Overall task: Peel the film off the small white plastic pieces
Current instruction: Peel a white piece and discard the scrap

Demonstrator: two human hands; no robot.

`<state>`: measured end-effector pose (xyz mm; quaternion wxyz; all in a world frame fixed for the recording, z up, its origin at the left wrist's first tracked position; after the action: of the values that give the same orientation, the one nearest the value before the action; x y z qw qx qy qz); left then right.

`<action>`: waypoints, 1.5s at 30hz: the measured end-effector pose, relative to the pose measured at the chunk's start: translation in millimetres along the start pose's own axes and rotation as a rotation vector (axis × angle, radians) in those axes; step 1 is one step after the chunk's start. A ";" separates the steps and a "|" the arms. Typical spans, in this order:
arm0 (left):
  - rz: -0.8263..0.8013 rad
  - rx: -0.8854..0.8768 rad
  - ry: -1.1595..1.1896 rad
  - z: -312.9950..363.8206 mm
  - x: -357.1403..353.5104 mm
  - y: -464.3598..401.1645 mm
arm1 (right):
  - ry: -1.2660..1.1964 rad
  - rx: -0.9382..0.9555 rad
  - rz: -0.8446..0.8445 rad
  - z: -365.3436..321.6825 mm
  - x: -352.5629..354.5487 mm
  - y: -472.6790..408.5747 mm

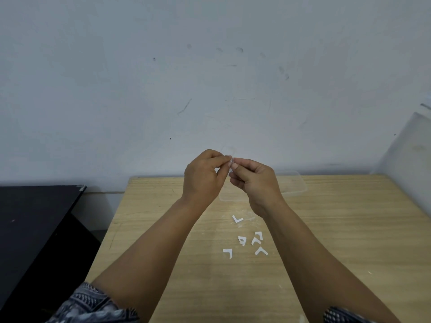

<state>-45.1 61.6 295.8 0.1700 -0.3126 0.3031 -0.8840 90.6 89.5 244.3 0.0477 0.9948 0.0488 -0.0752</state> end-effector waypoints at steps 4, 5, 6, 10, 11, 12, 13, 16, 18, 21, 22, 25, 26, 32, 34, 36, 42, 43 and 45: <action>0.002 0.071 0.055 -4.1 -0.3 -2.1 | 0.017 0.007 -0.006 -1.3 -0.2 0.7; -0.004 0.095 0.077 -5.6 -0.5 -2.6 | 0.025 0.007 -0.009 -1.7 0.1 0.9; -0.015 0.121 0.096 -7.4 -1.3 -3.4 | 0.035 0.008 -0.011 -1.9 0.4 0.7; -0.086 0.188 0.092 -13.5 -5.9 -6.6 | 0.068 0.005 -0.031 -1.9 0.8 0.3; -0.110 0.195 0.072 -14.3 -7.2 -7.2 | 0.074 0.004 -0.036 -1.9 0.5 0.3; -0.134 0.203 0.052 -15.1 -8.5 -7.6 | 0.081 0.004 -0.039 -1.8 0.3 0.2; -0.157 0.208 0.033 -15.6 -9.9 -7.7 | 0.087 0.003 -0.041 -1.6 0.2 0.1; -0.210 0.201 -0.025 -17.0 -14.5 -6.8 | 0.098 0.004 -0.048 -1.3 -0.7 -0.3; -0.221 0.186 -0.054 -17.5 -16.5 -5.8 | 0.089 0.005 -0.051 -1.1 -1.7 -0.2; -0.215 0.155 -0.044 -15.9 -18.0 -3.6 | 0.038 -0.024 -0.042 2.0 -1.0 -1.0; -0.211 0.147 -0.031 -14.9 -18.2 -2.6 | 0.017 -0.039 -0.042 3.6 -0.8 -1.7; -0.203 0.146 0.019 -12.8 -18.0 0.6 | -0.038 -0.083 -0.034 7.7 0.8 -3.6; -0.200 0.148 0.029 -13.1 -17.9 1.1 | -0.056 -0.095 -0.029 8.9 1.5 -4.2; -0.187 0.198 0.106 -18.4 -17.5 5.2 | -0.101 -0.138 -0.018 13.0 6.1 -6.4; -0.191 0.217 0.124 -20.1 -18.3 7.3 | -0.087 -0.148 -0.006 15.1 8.5 -7.1; -0.181 0.241 0.141 -22.8 -18.1 8.8 | -0.068 -0.158 0.011 18.2 10.9 -8.4; -0.109 0.411 0.240 -42.4 -19.1 29.2 | -0.017 -0.191 0.101 37.3 26.4 -8.5; -0.095 0.455 0.248 -48.5 -20.7 35.2 | -0.010 -0.206 0.122 42.6 30.7 -7.5; -0.084 0.555 0.249 -63.5 -27.4 49.4 | 0.001 -0.239 0.157 55.0 39.6 -5.0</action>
<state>-60.8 64.9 212.3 0.1736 -0.1556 0.0551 -0.9709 121.0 92.4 183.6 0.1714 0.9829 -0.0204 -0.0643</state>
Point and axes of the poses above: each hand's wrist, its own y-axis away from the middle knuckle, its own x-axis out of the back of the hand, z = x × y, the point moved 8 cm from there along -y, towards the middle knuckle, and after that the axes turned 7 degrees about y, right-handed, at the moved point
